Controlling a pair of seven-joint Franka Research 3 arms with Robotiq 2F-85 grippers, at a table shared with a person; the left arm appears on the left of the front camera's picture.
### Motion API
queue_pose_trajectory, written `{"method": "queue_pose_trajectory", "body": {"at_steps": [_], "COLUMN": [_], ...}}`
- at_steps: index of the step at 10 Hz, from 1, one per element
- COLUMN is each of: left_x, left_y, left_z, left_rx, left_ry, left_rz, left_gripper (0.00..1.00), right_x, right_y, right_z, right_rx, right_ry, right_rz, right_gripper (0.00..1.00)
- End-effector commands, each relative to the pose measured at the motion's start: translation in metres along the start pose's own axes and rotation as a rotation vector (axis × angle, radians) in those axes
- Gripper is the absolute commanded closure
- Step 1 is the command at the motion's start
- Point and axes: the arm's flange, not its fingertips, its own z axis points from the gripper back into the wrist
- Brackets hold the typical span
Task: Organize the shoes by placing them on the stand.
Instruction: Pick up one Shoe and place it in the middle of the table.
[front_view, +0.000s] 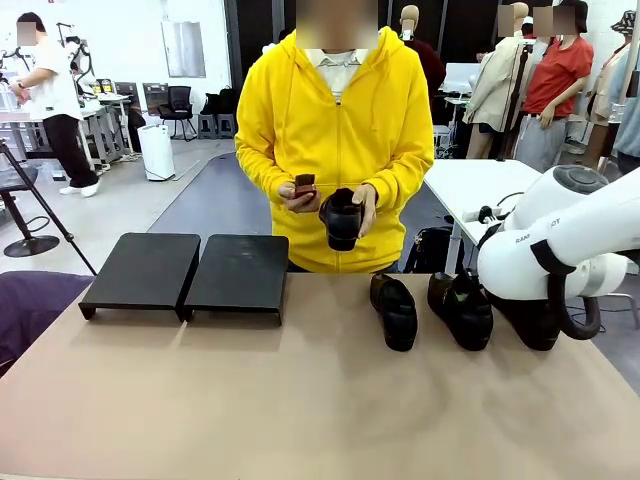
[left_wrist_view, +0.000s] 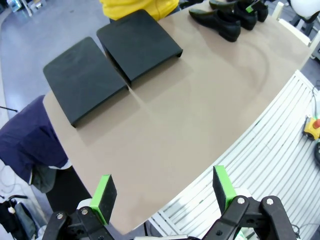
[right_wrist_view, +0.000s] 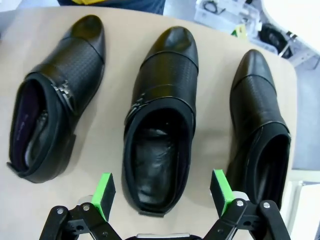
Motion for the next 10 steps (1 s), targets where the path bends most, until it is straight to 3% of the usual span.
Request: {"method": "queue_pose_trajectory", "body": {"at_steps": [1, 4, 10], "left_x": [-0.001, -0.001, -0.001], "left_y": [-0.002, -0.002, -0.002], "left_z": [0.002, 0.002, 0.002], "left_rx": [-0.012, -0.012, -0.012], "left_ry": [-0.002, -0.002, -0.002], "left_rz": [0.0, 0.0, 0.0], "left_gripper": [0.0, 0.0, 0.0], "right_x": [0.006, 0.008, 0.013], "right_y": [-0.009, -0.03, -0.049], "right_z": [-0.016, -0.04, -0.067], "right_rx": [0.006, 0.042, 0.083], "right_ry": [-0.002, -0.065, -0.053], "right_rz": [-0.056, -0.1, -0.171], "right_gripper": [0.0, 0.0, 0.0]}}
